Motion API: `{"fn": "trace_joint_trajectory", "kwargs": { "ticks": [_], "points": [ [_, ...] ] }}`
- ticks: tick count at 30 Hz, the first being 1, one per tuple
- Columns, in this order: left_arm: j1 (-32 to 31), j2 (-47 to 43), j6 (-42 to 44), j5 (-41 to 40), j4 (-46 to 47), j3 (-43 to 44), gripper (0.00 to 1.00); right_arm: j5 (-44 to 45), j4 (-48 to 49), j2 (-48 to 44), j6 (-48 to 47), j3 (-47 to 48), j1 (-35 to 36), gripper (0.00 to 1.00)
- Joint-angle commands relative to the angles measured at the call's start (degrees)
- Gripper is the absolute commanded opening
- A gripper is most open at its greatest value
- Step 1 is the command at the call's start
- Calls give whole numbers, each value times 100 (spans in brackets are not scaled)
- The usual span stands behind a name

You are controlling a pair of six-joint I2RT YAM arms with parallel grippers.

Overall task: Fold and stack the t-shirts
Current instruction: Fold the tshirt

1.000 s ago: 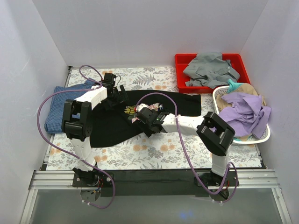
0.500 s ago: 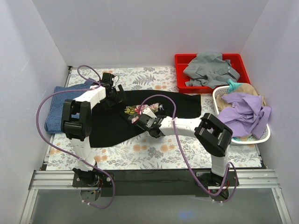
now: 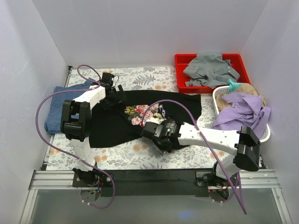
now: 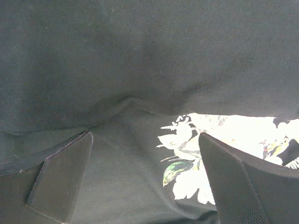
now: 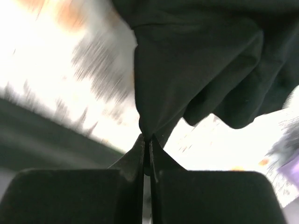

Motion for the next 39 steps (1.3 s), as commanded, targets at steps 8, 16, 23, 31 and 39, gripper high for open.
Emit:
{"fn": "trace_joint_trajectory", "kwargs": {
  "ticks": [8, 16, 23, 31, 39],
  "points": [
    [29, -470, 170, 105, -84, -75, 96, -1477, -1596, -510, 994, 893, 994, 1],
    [29, -461, 178, 185, -163, -119, 96, -1073, -1623, 76, 573, 1096, 994, 10],
    [29, -952, 222, -158, -260, -277, 97, -495, -1482, 229, 826, 762, 959, 98],
    [73, -1165, 73, -282, -15, 30, 98, 1105, -888, -1405, 1559, 89, -673, 98],
    [81, 57, 38, 326, 82, 567, 98, 720, 2225, -785, 257, -1093, -2996, 99]
  ]
}}
